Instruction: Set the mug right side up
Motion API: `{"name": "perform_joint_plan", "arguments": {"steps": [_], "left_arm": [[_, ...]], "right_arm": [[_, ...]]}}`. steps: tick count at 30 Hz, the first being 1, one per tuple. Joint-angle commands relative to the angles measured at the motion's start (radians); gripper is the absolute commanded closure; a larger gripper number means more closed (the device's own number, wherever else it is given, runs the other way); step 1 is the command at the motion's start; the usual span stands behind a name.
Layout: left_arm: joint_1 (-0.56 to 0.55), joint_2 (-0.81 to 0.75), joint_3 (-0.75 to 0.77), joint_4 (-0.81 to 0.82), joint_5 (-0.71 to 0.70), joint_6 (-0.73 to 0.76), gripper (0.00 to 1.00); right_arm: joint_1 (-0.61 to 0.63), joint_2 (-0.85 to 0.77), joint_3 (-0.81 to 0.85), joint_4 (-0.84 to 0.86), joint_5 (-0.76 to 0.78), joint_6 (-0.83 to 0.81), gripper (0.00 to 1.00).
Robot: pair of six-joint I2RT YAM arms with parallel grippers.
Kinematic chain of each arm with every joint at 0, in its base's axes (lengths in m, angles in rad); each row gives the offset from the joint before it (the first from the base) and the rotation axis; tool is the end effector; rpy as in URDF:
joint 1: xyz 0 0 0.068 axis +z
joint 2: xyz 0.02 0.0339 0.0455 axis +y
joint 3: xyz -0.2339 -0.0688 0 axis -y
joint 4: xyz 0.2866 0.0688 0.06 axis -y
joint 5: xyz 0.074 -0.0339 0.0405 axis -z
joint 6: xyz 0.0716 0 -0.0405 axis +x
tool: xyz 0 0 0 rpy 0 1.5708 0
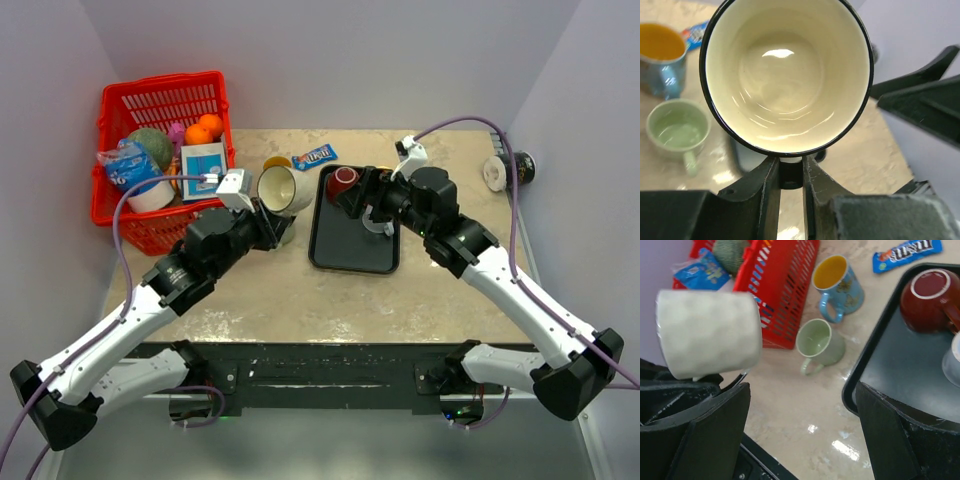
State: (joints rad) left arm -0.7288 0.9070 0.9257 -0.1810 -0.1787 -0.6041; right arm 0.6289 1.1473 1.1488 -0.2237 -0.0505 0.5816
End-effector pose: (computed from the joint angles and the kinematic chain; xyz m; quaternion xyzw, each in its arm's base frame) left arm 0.2352 -0.1929 0.3397 -0.0104 0.7612 -0.3452 0.5489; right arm 0.2828 0.2102 0.3551 -0.0342 0.7803 0.3713 0.5021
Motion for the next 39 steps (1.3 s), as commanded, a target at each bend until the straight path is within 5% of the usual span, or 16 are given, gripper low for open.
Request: {"name": "perform_joint_plan", "arguments": {"steps": [1,17,39], "left_arm": [[0.000,0.009,0.019,-0.182,-0.088,0.014,1.00],[-0.001,0.023,-0.171,-0.359,-0.183,-0.131,1.00],[-0.001,0.115,-0.424,-0.101,-0.354,-0.247,1.00]], "right_arm": [[-0.015,-0.009,-0.009,-0.039,0.101,0.047,0.11],[-0.026,0.025,-0.001,-0.054,0.078,0.060,0.11],[-0.060,0.032,-0.032,-0.138,0.083,0.043,0.05]]}}
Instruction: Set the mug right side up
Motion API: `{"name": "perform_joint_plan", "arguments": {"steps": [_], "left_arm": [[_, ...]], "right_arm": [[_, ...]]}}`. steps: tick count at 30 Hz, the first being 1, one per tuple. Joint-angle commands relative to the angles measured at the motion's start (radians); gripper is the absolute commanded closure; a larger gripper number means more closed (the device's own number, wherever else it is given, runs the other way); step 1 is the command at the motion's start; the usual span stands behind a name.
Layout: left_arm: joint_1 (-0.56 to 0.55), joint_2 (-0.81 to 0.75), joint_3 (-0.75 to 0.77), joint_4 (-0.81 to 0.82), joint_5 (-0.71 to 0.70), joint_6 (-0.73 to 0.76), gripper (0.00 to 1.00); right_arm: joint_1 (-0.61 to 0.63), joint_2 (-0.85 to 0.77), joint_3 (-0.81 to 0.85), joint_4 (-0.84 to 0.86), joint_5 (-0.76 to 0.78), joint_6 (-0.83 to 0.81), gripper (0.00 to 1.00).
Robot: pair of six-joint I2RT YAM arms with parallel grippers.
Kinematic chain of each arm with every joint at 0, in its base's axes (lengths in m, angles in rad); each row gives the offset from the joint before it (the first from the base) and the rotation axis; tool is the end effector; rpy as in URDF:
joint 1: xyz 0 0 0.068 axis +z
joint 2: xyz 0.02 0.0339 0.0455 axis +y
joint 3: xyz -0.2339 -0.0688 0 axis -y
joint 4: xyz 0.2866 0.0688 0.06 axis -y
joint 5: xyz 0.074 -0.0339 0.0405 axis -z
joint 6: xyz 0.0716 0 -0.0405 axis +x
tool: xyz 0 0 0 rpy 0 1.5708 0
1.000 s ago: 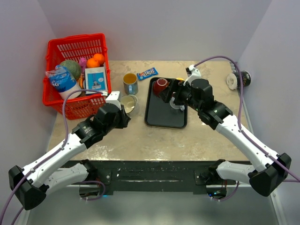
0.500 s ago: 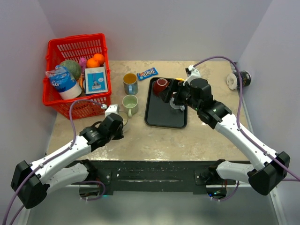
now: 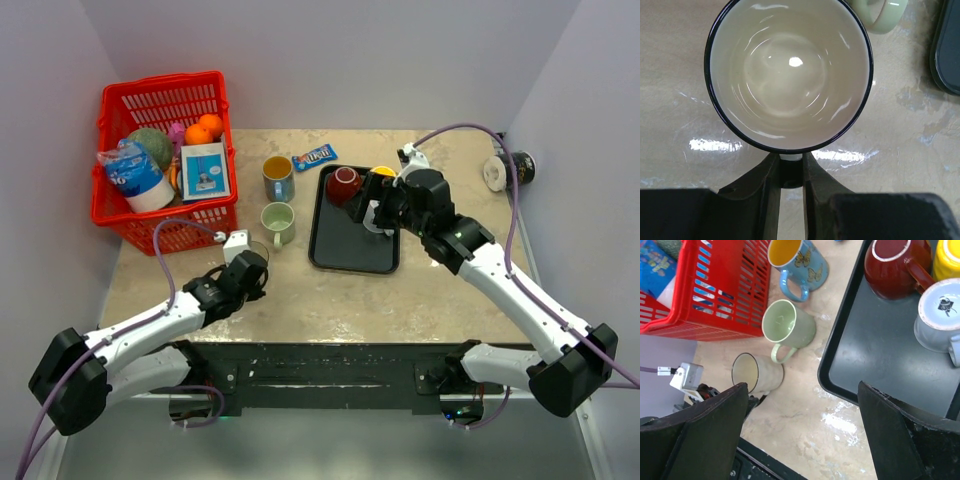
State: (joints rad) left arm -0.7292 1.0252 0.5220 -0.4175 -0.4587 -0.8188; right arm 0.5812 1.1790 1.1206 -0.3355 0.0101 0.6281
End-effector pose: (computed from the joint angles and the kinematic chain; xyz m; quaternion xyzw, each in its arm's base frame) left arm 0.2167 -0.1511 0.1178 -0.1139 0.9186 -0.0633 0.3730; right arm 0.2969 0.1942 0.3170 0.0223 0.8315 0.3121 0.4590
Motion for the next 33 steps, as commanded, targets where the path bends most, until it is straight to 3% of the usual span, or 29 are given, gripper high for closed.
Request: {"name": "perform_joint_plan", "arguments": {"steps": [1,5,7,8,9,11,12,15,18,20,26,33], "left_arm": [[-0.003,-0.002,-0.022,0.135,-0.075,-0.039,1.00],[-0.001,0.018,-0.007,0.118,-0.080,-0.036,1.00],[-0.001,0.024,0.009,0.102,-0.078,-0.036,0.91],[-0.003,0.023,0.012,0.095,-0.078,-0.037,0.84],[-0.004,0.010,0.018,0.080,-0.081,-0.040,0.68],[-0.003,-0.011,0.022,0.069,-0.086,-0.045,0.54],[-0.004,-0.036,0.032,0.057,-0.089,-0.043,0.41],[-0.003,-0.077,0.071,0.010,-0.095,-0.036,0.19],[-0.003,-0.109,0.121,-0.035,-0.098,-0.025,0.06],[-0.003,-0.125,0.147,-0.050,-0.098,-0.011,0.01],[-0.003,-0.206,0.233,-0.027,-0.100,0.050,0.01],[-0.003,-0.252,0.285,0.046,-0.061,0.118,0.01]], "right_arm": [[-0.017,-0.001,-0.007,-0.033,0.024,-0.004,0.05],[-0.032,0.004,-0.019,-0.049,0.022,-0.016,0.01],[-0.038,0.008,-0.019,-0.060,0.027,-0.027,0.01],[-0.040,0.016,-0.021,-0.074,0.033,-0.040,0.01],[-0.044,0.019,-0.021,-0.082,0.037,-0.050,0.01],[-0.053,0.030,-0.021,-0.109,0.059,-0.079,0.01],[-0.058,0.033,-0.021,-0.117,0.067,-0.091,0.01],[-0.070,0.053,-0.024,-0.137,0.096,-0.171,0.01],[-0.075,0.093,-0.027,-0.143,0.119,-0.257,0.01],[-0.076,0.123,-0.025,-0.148,0.125,-0.316,0.01],[-0.090,0.246,-0.024,-0.102,0.163,-0.404,0.03],[-0.103,0.421,0.016,-0.065,0.321,-0.458,0.14]]}}
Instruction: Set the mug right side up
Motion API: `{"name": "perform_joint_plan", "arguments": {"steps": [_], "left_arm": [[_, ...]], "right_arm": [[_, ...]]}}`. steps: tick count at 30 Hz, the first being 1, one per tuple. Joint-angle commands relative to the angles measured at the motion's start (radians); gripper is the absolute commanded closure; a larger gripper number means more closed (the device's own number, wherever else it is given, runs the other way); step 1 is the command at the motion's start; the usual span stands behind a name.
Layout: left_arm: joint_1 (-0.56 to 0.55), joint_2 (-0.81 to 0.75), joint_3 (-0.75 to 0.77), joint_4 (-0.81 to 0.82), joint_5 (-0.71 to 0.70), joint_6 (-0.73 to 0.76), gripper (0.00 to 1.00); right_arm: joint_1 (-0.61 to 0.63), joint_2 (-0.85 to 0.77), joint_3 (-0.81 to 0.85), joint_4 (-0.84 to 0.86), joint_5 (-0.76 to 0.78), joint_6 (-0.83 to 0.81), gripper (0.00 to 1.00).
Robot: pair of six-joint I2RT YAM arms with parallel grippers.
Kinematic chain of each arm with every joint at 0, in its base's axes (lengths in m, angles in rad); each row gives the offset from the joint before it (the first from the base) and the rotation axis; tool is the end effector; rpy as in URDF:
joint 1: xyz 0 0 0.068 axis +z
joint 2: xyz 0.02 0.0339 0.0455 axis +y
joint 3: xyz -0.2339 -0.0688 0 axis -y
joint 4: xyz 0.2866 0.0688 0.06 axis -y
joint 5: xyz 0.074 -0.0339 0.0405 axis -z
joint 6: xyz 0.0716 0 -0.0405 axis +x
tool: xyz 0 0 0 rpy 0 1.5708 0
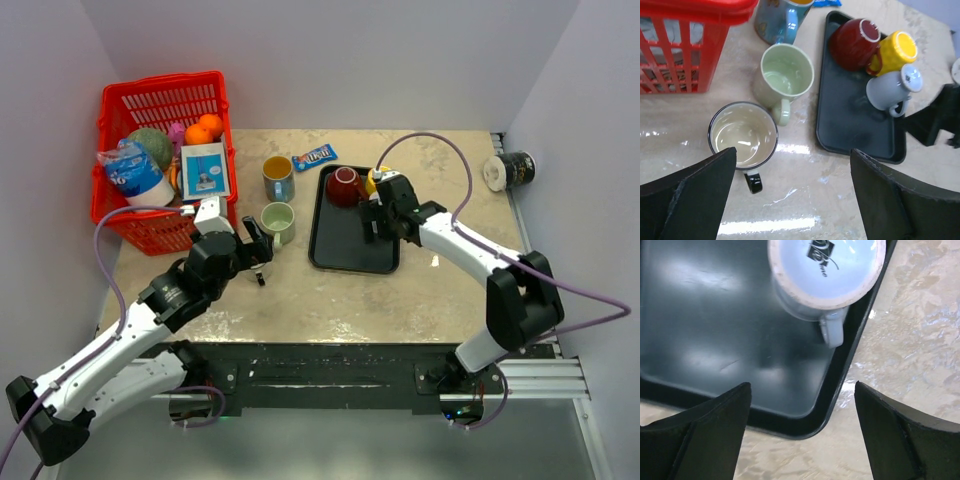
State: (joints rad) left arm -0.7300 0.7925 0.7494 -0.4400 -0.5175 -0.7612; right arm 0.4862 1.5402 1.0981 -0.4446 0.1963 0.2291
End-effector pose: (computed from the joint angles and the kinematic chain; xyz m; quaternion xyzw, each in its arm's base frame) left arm 0.2213 -0.1506 0.2644 -0.1453 0.8251 -0.1785 0.5160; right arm 0.3502 0.1693 0.1671 -0.0876 0.9340 0.0304 0.3450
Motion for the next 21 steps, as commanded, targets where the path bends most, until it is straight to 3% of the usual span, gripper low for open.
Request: {"name": "perform_joint_plan", "arguments": {"steps": [1,15,21], "left_arm": [[-0.002,-0.019,0.061,0.072,0.002,0.066,0.01],[-0.003,0.008,0.079,0.101,0.034,0.091,0.01],[-0.002,0.010,0.077,0.104,0.034,0.099,0.01]], "right_arm": [[-0.006,0.090,0.040,0.064,0.147,-0.079,0.15],[-0.034,0.142,-0.047,0.326,0.109,-0.154,0.39],[-0.054,0.143,-0.081,0.403,0.069,-0.152,0.44]]}}
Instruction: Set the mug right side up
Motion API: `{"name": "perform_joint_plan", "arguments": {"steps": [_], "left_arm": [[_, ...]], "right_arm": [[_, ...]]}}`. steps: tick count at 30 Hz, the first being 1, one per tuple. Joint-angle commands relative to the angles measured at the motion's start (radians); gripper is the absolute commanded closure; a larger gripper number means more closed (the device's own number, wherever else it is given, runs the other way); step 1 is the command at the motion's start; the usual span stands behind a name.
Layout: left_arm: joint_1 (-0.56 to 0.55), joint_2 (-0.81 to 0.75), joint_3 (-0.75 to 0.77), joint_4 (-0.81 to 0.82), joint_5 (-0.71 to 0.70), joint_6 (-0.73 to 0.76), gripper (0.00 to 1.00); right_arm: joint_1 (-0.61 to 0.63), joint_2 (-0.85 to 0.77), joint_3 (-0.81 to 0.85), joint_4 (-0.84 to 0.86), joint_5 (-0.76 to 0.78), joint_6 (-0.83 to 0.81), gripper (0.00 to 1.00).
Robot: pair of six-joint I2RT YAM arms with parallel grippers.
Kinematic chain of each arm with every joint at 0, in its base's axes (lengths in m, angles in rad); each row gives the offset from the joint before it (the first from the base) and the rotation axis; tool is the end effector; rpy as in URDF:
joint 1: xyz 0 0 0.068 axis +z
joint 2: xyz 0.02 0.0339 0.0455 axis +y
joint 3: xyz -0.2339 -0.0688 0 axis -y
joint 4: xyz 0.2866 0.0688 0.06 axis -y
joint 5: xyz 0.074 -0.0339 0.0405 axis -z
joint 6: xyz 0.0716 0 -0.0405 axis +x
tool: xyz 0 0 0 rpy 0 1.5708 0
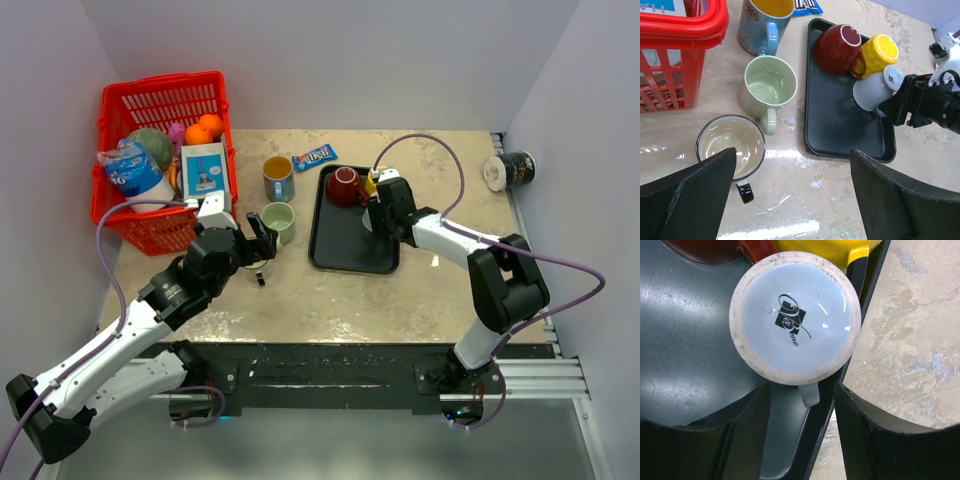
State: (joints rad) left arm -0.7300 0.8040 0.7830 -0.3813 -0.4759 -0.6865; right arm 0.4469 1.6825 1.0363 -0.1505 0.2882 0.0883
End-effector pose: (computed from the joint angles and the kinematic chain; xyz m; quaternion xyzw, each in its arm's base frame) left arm 0.2247 -0.1571 0.2820 -0.1124 0.8133 -0.1994 0.5350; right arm 0.3792 0.1592 0.1193 -0.1101 0.9114 -0.0295 0.3954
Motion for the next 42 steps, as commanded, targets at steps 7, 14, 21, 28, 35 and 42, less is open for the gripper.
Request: {"name": "perform_joint_plan", "arguments": {"steps": [7,14,21,28,35,42], "left_arm": [[-0.003,-0.003,0.030,0.048,-0.007,0.021,0.01],[-0.002,-0.014,0.022,0.050,-0.006,0.015,0.01],[-0.002,-0.023,0.010,0.050,-0.006,0.012,0.01],[-0.002,-0.023,0.009,0.050,-0.001,0.005,0.01],[-0.002,-0.022,0.009,0.056,0.002,0.008,0.01],[-0.003,-0.019,0.010,0.058,0.003,0.008,0.01]], "right_arm": [[-0.019,-0.004,-0.044,0.147,-0.053,-0.018,0.48],[-0.020,0.022,-0.027,0.154,-0.119,-0.024,0.63],[-0.020,0.042,-0.007,0.111,-0.113,-0.022,0.71],[-0.022,0.037,-0.004,0.104,-0.101,-0.012,0.96],[-0.020,0.036,0.008,0.094,-0.081,0.010,0.70],[-0.020,0.010,0.007,0.108,-0.078,0.016,0.59]]}}
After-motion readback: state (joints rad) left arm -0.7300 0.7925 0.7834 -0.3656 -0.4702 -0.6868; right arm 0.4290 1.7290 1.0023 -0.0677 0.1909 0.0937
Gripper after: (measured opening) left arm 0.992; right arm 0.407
